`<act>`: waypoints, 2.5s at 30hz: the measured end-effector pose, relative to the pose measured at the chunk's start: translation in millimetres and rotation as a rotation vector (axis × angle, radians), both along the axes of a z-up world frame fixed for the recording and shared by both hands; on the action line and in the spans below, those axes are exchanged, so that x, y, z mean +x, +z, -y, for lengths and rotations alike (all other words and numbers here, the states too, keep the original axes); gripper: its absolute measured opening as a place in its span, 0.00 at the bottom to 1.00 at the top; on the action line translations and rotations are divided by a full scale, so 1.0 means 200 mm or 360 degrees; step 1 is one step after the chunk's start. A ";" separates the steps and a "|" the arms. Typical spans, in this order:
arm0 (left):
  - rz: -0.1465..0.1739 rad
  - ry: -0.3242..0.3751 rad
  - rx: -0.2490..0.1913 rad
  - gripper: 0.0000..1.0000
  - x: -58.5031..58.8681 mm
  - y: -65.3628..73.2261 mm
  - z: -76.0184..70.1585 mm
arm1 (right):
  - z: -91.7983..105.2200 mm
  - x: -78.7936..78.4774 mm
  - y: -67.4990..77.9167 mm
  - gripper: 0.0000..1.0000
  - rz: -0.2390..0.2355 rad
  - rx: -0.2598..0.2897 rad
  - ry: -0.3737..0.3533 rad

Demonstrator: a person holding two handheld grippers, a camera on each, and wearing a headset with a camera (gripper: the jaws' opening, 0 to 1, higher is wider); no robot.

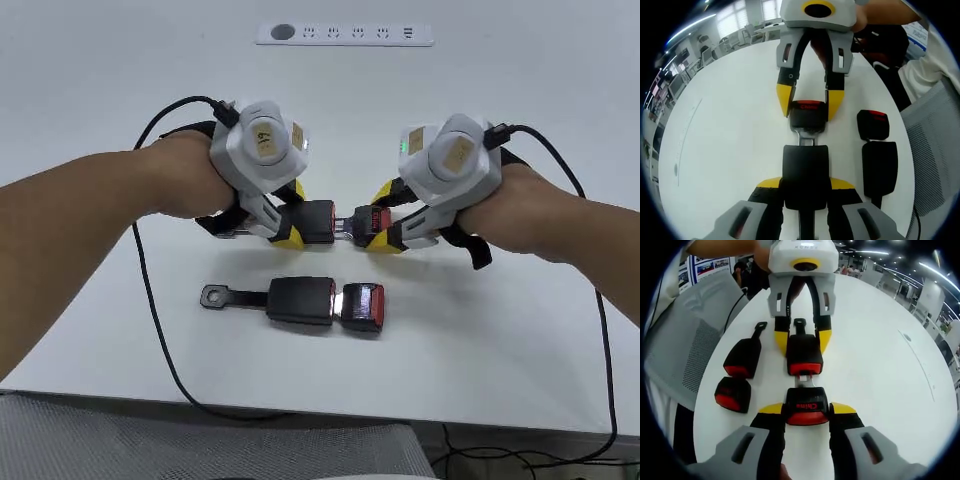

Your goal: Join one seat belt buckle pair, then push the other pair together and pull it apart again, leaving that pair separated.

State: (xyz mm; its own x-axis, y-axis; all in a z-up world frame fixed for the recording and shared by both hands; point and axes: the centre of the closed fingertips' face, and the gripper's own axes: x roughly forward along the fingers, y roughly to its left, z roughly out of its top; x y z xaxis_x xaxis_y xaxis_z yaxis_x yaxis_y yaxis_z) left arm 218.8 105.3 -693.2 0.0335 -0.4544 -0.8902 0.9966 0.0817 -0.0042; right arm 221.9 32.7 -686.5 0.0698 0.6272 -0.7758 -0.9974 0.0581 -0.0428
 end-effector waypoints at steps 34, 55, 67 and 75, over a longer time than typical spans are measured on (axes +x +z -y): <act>-0.0003 -0.0003 0.0018 0.34 0.00 0.00 0.00 | 0.61 0.00 -0.04 0.34 -0.0007 -0.0162 -0.0138; 0.0072 0.0054 -0.0014 0.46 0.04 0.01 0.00 | 0.63 0.02 -0.03 0.42 0.0074 -0.0249 -0.0197; 0.0181 0.0396 -0.0216 0.65 -0.01 0.20 -0.05 | 0.55 -0.12 0.17 0.63 0.0183 -0.0114 -0.0399; 0.0250 0.0518 -0.0295 0.77 -0.22 0.27 -0.14 | 0.47 -0.27 0.25 0.76 0.0181 0.0031 -0.0535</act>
